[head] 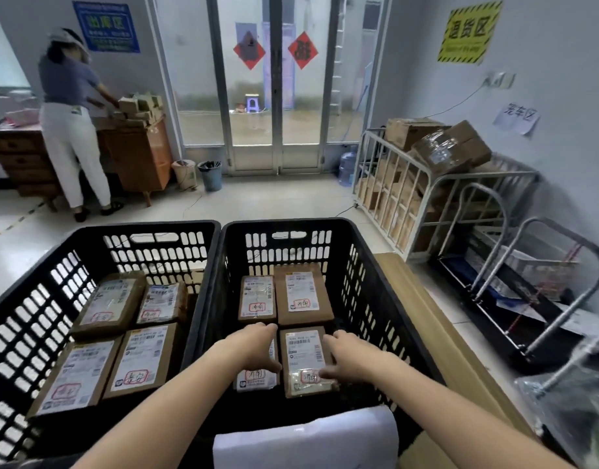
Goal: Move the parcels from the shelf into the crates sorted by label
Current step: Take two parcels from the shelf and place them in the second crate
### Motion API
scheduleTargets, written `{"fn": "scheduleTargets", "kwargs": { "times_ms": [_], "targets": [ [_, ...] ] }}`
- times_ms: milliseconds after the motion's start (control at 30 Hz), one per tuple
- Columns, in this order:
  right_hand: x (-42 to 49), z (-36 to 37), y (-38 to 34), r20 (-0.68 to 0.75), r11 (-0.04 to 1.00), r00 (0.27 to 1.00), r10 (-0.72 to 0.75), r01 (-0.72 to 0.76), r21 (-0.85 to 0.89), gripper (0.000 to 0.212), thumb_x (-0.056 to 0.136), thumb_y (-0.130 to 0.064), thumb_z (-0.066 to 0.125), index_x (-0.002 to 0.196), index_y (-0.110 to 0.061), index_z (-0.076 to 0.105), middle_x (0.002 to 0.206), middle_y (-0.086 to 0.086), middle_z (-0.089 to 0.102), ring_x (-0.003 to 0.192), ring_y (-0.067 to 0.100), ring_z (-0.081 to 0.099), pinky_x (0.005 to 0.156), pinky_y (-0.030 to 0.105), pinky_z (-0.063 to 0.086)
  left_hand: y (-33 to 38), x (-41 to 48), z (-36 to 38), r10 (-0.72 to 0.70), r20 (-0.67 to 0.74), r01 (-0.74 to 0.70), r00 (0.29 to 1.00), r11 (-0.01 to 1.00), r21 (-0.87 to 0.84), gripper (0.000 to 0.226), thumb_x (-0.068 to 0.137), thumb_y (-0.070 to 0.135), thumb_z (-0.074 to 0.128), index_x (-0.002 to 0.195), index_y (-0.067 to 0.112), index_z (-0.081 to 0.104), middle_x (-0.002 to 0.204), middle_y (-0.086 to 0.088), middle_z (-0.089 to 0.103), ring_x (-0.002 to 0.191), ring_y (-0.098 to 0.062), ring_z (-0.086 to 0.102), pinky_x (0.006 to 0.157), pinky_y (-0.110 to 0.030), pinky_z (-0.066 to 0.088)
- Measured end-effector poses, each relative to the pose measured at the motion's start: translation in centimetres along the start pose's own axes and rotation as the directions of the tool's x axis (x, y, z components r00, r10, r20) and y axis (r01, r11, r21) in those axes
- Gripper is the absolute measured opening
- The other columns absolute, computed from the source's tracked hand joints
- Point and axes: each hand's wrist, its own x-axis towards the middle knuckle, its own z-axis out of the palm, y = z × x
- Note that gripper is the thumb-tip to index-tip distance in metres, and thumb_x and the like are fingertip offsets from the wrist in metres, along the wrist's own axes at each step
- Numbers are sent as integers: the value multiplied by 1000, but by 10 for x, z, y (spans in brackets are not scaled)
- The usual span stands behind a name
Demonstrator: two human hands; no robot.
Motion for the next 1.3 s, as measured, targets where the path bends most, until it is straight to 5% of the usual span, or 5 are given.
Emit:
{"fn": "scheduleTargets", "kwargs": {
  "times_ms": [267,500,633,1000,1300],
  "targets": [
    [-82,-11,-27,-201,983,966,165,-144,118,60,89,-39,55,140,-13,35,138,9,44,125,24,45,103,35,40,14,-66,-14,204,-196,-235,959,960,-153,63,85,36,64,138,13,40,140,-5,49,128,-20,47,105,-31,39],
    [-175,4,-60,-331,931,875,354,-296,215,50,89,-35,53,131,-10,44,128,12,49,113,29,52,93,40,47,19,-136,-21,378,-277,-418,883,903,-101,56,88,35,60,137,13,43,138,-5,52,125,-20,50,104,-30,40],
    [-228,18,-74,-378,900,818,433,-365,240,44,87,-37,54,122,-12,51,121,11,52,111,29,53,90,38,46,34,-170,-19,469,-270,-498,841,866,-48,58,88,37,60,137,12,43,138,-6,52,126,-21,49,104,-30,40],
    [-397,46,-85,-412,734,609,678,-594,330,61,87,-43,56,139,-17,37,135,8,46,122,25,47,99,38,43,135,-254,1,712,-183,-717,678,695,49,61,87,41,59,139,14,41,141,-3,48,127,-20,47,104,-31,40],
    [-560,103,-93,-380,546,403,832,-711,443,63,90,-40,52,144,-19,29,144,4,36,128,24,42,100,38,42,238,-344,39,845,-171,-731,506,526,435,47,88,39,54,129,18,46,129,-6,52,119,-26,50,91,-37,45]
  ]
}}
